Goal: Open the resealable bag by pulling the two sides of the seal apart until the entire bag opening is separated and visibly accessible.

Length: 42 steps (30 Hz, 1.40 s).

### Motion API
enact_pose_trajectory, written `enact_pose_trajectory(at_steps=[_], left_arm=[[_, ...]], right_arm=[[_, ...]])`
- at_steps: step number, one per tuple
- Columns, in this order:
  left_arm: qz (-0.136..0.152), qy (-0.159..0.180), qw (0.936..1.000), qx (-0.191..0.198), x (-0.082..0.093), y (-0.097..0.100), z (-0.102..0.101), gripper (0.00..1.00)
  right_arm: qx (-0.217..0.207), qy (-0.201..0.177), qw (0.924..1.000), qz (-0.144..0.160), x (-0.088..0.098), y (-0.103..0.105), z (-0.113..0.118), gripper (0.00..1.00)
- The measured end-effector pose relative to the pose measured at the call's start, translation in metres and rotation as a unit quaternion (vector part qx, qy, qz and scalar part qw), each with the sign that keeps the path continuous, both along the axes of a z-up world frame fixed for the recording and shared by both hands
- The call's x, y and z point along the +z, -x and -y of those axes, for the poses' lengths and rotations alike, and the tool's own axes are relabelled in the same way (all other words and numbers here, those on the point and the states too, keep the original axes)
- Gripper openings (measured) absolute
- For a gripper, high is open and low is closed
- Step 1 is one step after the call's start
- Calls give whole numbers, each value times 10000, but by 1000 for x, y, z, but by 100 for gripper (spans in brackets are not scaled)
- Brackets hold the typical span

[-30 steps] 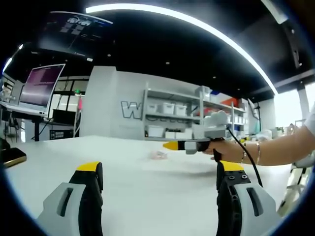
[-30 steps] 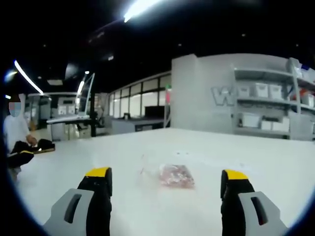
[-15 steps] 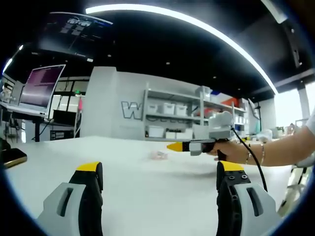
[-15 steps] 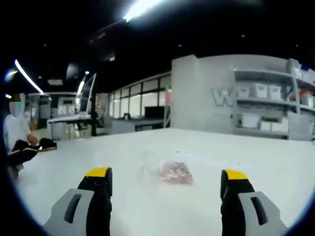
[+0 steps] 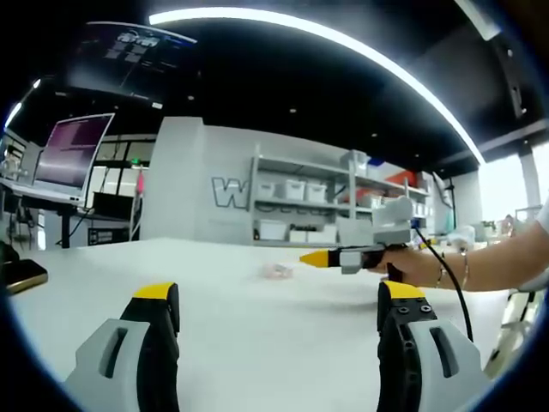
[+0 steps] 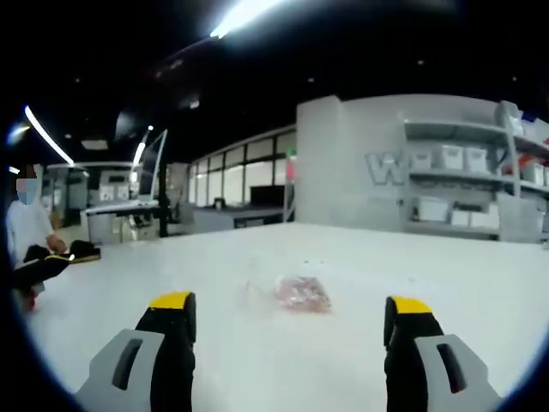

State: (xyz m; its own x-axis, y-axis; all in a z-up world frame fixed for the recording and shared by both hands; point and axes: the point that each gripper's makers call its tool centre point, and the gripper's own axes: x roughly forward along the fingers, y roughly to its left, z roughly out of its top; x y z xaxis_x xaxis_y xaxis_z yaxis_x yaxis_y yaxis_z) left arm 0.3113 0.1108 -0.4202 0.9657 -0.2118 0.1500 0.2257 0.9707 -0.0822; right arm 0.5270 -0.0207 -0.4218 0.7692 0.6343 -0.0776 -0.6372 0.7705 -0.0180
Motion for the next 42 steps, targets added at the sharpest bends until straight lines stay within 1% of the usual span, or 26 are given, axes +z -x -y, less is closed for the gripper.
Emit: enact_pose_trajectory(at_steps=[20,21,24,26,34,40,42], left_arm=[[-5,-16,10000,34,0,0,-1,95],[0,-16,10000,36,0,0,-1,95],[2,-16,10000,45,0,0,-2,95],[6,-19,10000,49,0,0,-2,95],[22,-22,10000,72,0,0,-2,95],[24,-20,10000,77,0,0,-3,95],[24,-26,10000,80,0,0,-3,95]], right_arm=[[58,30,10000,25,-1,12,6,92],[62,30,10000,28,-1,16,7,92],[46,17,10000,40,-1,19,9,92],[54,17,10000,62,-1,27,9,92],[87,19,9999,99,2,41,11,91],[100,-29,9999,98,2,45,14,91],[99,-36,9999,98,2,42,15,91]])
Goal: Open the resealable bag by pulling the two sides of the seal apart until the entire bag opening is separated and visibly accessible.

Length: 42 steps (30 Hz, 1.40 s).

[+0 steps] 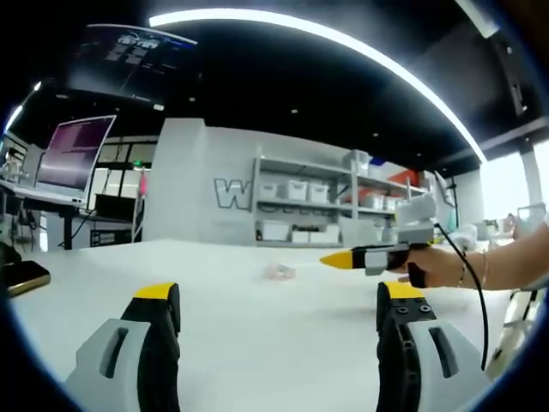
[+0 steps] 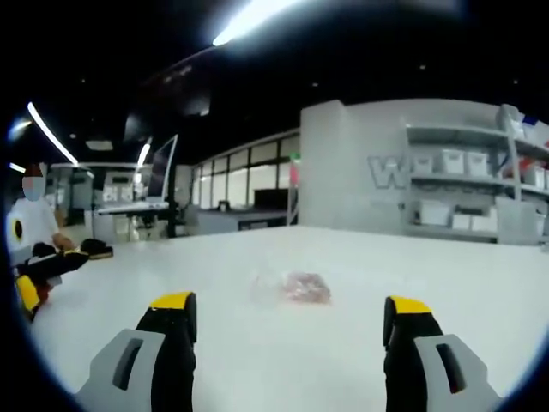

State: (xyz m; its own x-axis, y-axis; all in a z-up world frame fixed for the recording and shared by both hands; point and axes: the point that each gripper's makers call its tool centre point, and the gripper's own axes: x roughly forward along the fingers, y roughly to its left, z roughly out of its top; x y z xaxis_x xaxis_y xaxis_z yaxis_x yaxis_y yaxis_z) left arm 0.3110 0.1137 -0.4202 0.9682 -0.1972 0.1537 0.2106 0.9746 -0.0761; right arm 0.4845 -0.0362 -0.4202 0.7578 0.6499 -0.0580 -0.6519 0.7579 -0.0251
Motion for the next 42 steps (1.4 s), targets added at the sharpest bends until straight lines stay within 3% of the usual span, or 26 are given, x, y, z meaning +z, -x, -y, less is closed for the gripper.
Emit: enact_pose_trajectory(at_steps=[23,42], left_arm=[[-7,-19,10000,46,-1,-1,6,95],[15,37,10000,50,2,-3,-4,95]], right_arm=[[61,21,9999,79,2,17,11,90],[83,-7,9998,186,11,30,13,90]])
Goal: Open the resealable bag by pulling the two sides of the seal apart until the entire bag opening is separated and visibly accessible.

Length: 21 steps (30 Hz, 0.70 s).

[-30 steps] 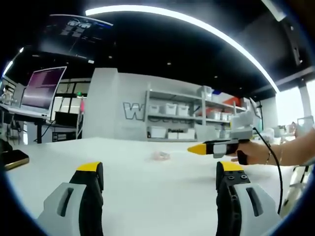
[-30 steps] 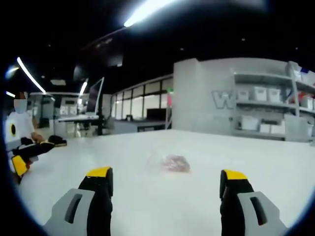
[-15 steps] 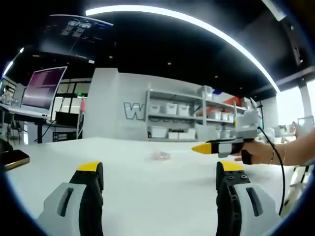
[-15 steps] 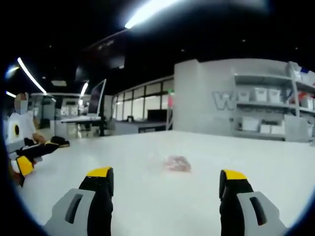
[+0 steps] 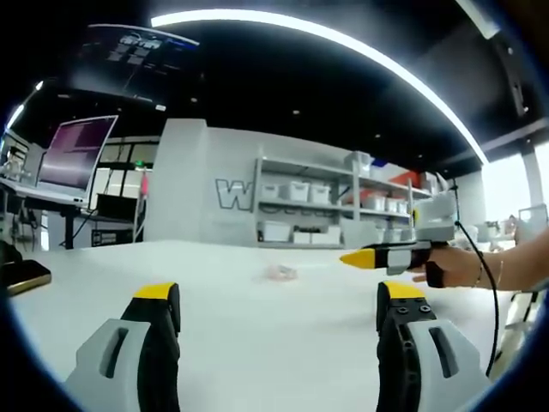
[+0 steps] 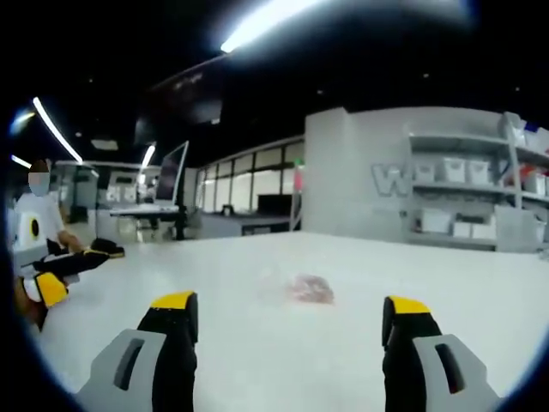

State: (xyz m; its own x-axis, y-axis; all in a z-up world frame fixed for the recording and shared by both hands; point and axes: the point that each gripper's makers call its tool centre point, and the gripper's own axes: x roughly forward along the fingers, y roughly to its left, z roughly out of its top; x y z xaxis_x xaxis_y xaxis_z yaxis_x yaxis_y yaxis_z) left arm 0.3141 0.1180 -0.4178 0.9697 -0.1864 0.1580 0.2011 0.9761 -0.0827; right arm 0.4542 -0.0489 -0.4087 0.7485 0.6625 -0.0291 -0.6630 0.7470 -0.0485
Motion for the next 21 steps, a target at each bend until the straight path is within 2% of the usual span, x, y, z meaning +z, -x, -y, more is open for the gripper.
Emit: enact_pose_trajectory(at_steps=[21], left_arm=[[30,52,10000,42,2,1,0,94]], right_arm=[[-31,-13,10000,14,-5,18,13,89]])
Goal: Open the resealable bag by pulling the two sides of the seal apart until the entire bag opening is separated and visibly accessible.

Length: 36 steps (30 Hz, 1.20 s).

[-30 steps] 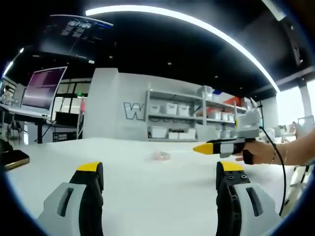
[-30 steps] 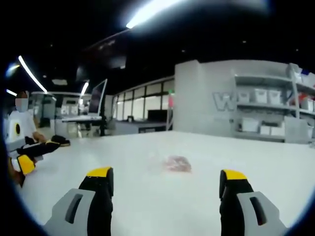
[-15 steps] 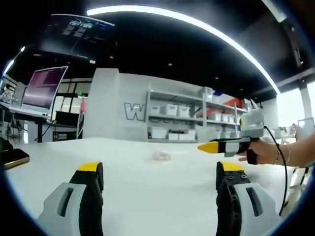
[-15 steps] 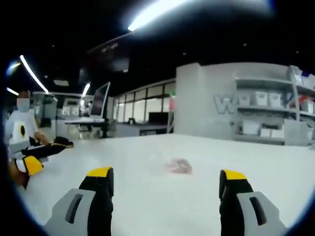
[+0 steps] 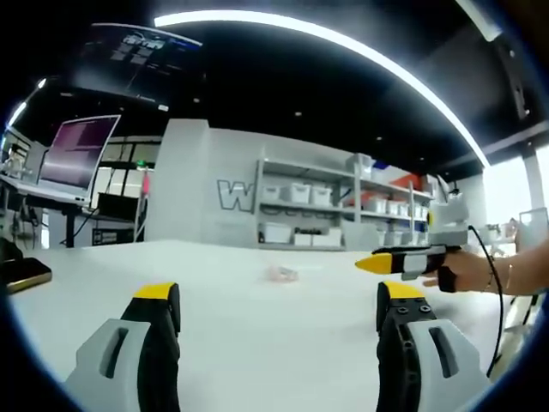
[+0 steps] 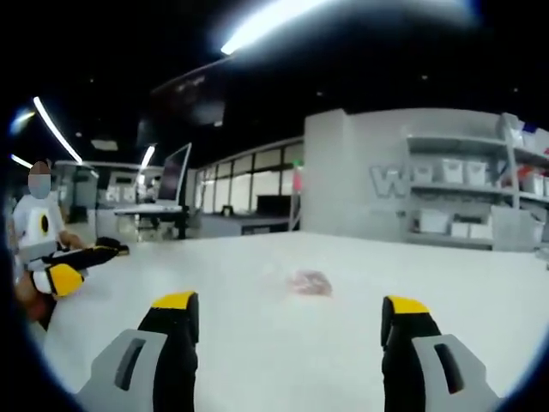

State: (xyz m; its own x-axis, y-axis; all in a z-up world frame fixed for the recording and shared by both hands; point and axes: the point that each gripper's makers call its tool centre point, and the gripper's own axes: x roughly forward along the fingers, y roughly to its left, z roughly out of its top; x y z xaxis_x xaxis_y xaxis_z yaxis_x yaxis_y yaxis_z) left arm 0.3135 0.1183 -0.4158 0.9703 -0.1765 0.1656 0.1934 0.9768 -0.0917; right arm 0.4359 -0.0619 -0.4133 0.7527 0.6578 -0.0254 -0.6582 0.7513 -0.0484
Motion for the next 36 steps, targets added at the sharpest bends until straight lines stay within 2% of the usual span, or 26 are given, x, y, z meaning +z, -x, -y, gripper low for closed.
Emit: enact_pose_trajectory(at_steps=[22,36], left_arm=[[34,-17,10000,32,0,5,8,94],[59,-6,10000,72,1,3,2,94]], right_arm=[[-72,-39,10000,56,1,19,17,88],[-111,-74,9999,92,4,32,27,87]])
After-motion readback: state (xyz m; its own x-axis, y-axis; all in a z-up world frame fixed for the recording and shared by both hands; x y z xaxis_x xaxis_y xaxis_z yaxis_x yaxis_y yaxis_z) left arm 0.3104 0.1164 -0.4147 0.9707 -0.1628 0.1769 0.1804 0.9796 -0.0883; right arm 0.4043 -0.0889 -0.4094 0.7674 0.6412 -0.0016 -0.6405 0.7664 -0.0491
